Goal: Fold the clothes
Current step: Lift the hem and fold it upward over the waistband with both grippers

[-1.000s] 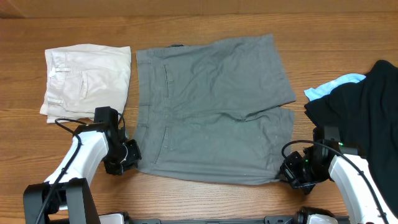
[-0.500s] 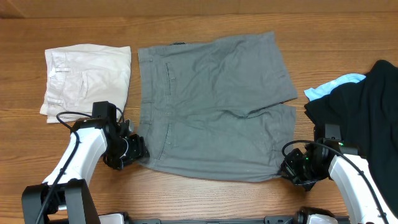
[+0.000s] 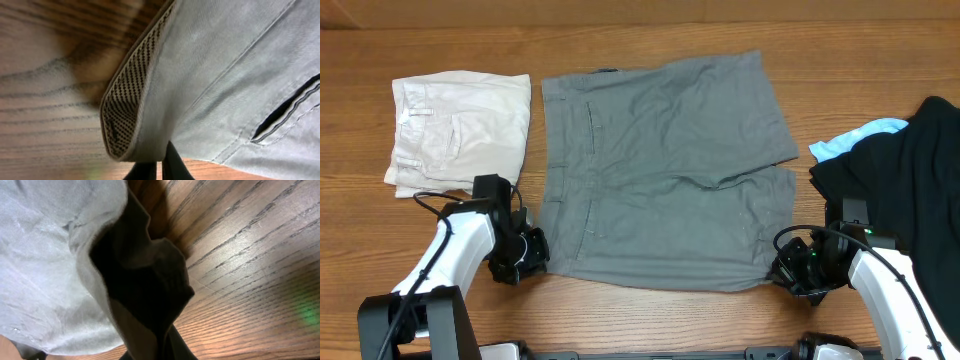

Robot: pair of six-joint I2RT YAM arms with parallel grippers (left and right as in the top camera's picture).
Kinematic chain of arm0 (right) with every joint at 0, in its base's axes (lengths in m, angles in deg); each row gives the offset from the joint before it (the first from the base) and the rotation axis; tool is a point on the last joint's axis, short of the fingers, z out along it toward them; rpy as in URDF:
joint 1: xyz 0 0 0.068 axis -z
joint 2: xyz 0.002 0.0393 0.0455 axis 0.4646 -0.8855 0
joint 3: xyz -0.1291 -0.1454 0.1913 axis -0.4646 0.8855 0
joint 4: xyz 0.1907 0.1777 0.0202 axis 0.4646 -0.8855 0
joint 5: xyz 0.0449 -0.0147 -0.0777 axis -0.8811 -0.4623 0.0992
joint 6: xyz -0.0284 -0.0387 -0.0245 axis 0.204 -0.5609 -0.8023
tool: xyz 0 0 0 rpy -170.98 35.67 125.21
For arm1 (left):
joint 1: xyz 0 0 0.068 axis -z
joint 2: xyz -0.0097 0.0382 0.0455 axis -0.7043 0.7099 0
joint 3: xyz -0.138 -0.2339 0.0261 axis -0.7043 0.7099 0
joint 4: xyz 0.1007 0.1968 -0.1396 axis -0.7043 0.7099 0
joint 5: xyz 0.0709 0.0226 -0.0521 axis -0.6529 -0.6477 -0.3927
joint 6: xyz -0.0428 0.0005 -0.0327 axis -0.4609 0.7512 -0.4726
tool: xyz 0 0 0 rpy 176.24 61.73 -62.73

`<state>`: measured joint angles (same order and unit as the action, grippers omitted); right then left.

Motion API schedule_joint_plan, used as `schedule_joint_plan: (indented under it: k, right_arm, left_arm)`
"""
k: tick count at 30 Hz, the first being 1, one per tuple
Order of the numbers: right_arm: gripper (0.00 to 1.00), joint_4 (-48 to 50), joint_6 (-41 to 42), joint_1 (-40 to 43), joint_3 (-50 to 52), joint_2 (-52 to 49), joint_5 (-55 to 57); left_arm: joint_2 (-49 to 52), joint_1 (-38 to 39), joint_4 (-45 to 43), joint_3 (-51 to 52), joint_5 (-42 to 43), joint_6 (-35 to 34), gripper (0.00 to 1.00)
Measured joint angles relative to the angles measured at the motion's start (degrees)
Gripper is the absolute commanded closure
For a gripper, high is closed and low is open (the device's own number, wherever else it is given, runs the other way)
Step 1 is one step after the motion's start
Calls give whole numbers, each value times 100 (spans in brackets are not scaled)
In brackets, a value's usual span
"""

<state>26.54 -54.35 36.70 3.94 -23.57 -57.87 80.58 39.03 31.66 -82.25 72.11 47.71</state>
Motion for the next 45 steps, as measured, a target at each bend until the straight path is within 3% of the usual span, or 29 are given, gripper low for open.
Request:
schedule_joint_plan:
  k: [9, 20, 26, 34, 45]
  right_arm:
    - [93, -372, -94, 0, -361, 267, 63]
    - [95, -1818, -120, 0, -2852, 1176, 481]
    - [95, -1593, -98, -11, -4221, 1019, 531]
    - [94, -640, 55, -52, -4684, 111, 428]
    - [94, 2149, 114, -125, -4680, -1998, -450]
  left_arm:
    - [-367, 0, 769, -358, 509, 70, 96]
    - [-3178, 2, 1458, -597, 782, 76, 96]
    - [-4081, 13, 1449, -885, 922, -48, 96]
    - [-3692, 13, 719, -1510, 990, -127, 96]
    - [-1799, 87, -894, -1508, 992, -199, 96]
